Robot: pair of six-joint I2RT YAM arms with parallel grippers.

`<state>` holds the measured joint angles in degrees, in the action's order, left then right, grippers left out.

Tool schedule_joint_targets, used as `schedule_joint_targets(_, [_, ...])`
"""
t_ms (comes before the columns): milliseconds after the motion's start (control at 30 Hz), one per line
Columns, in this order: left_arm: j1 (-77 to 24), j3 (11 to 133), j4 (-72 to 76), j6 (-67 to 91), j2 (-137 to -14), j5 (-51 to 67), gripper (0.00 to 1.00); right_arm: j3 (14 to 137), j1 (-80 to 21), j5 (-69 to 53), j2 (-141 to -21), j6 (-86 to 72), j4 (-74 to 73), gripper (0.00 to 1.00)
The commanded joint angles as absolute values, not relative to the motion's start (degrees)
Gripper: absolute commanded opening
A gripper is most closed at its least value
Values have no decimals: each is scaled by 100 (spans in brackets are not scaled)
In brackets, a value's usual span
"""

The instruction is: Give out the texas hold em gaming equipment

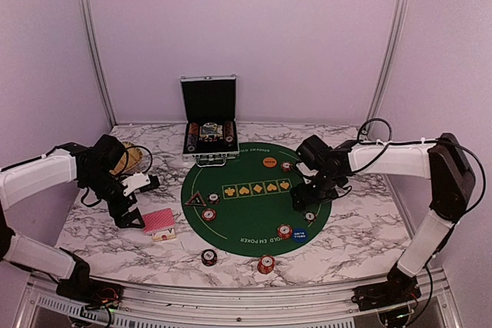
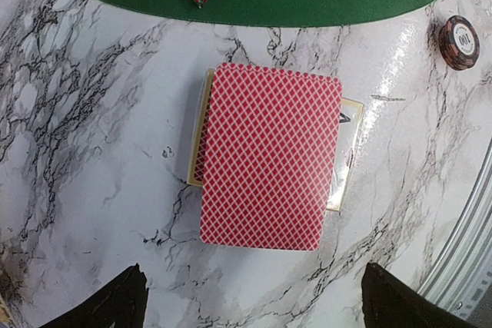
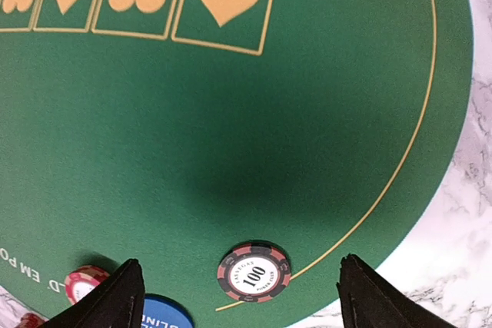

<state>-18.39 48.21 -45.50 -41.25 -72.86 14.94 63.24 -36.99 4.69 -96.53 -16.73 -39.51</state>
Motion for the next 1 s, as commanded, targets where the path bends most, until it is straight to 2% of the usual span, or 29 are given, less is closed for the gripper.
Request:
schedule_joint_targets(0, [-1963,4830,-4702,-4383,-7467,1418,99,6809,-3656,579,-9282,-1773,-4284,89])
schedule_joint_targets(433, [-2430,4564,-4275,-4520,-7584,1228,99,7698,-3978,534,-9244,-1936,-4534,92])
schedule_joint_targets(733, [-2593,4465,-4166,-4954,-7573,1206,99,7986,-4203,-189,-9323,-2146,-4125,92])
schedule_joint_targets(967, [-2593,4530,-4117,-5157,-7816,1099,99,8208,-4473,-255,-9482,-2214,-4094,92])
